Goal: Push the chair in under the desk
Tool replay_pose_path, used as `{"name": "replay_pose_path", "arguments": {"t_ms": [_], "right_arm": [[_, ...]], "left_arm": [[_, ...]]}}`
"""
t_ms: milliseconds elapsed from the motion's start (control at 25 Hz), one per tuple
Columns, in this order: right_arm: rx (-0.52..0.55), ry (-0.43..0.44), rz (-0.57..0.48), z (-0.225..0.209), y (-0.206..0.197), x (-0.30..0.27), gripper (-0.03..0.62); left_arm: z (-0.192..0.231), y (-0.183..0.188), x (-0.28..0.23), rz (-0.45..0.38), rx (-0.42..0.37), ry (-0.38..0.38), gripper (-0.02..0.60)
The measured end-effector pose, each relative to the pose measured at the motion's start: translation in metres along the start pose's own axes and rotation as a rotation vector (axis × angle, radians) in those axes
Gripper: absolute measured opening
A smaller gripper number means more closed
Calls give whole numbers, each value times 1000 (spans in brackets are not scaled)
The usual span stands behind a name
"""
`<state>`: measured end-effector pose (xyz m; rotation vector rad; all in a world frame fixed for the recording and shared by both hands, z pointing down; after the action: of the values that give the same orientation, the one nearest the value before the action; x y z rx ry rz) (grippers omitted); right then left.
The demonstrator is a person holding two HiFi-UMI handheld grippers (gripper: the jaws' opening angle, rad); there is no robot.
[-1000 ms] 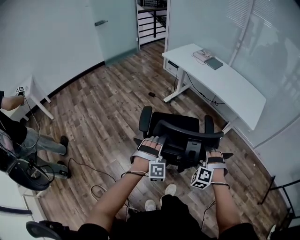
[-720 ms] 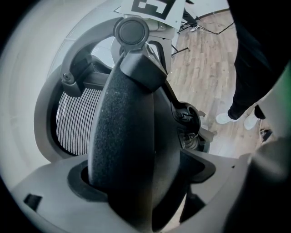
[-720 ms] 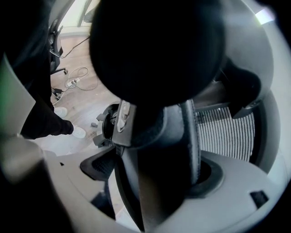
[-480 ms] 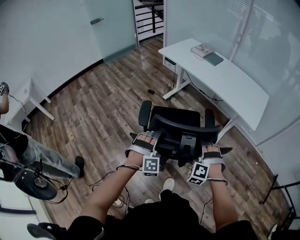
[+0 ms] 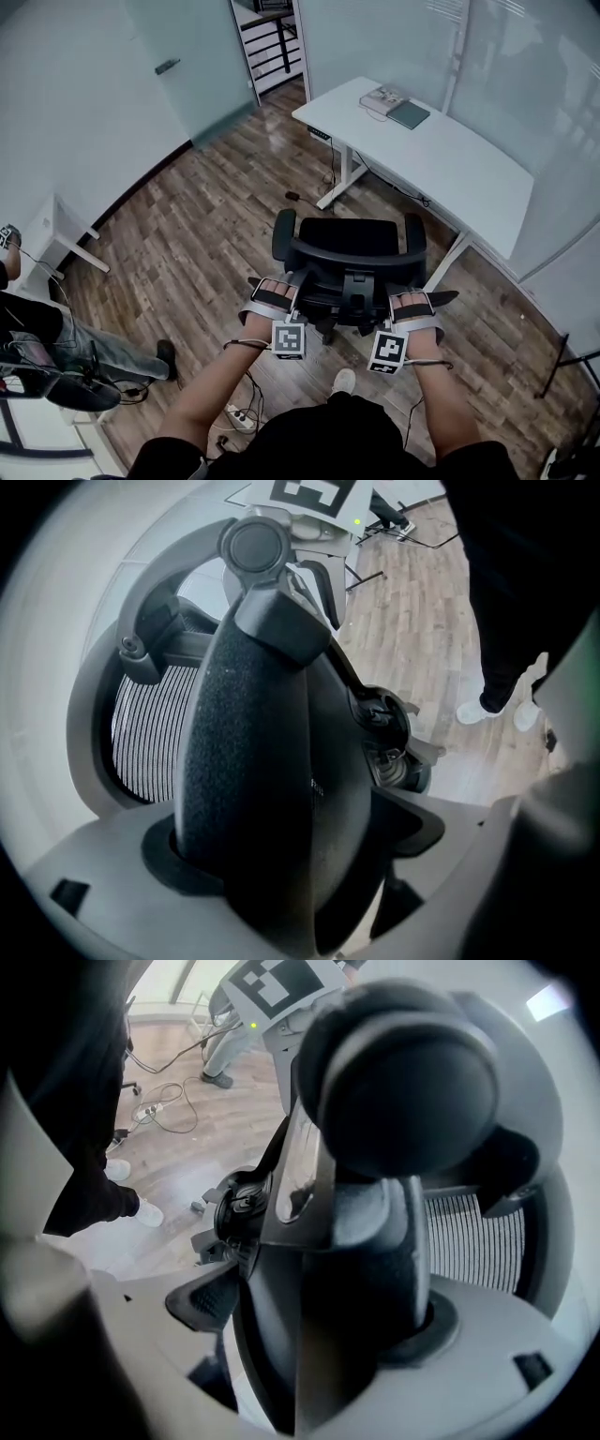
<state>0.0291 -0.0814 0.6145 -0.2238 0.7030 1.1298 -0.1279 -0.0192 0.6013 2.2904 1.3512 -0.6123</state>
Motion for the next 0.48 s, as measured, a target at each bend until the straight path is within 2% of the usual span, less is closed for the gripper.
{"name": "replay_pose_path", "arguments": {"t_ms": [480], "right_arm": [[-5,1,25,-32,-17,-53,453]], "left_arm": [[34,19,-60,-24,-21,-29,477]]}}
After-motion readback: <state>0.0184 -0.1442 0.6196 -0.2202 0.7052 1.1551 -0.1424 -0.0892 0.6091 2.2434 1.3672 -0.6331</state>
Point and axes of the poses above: the fingertips, and each gripper's own axes: x backward along the fingers, z to its left, y out of its top, the point moved 2 cm from there along x, backward along the fingers, and after that the axes turned 15 degrees about z, right-handed, at the moved point
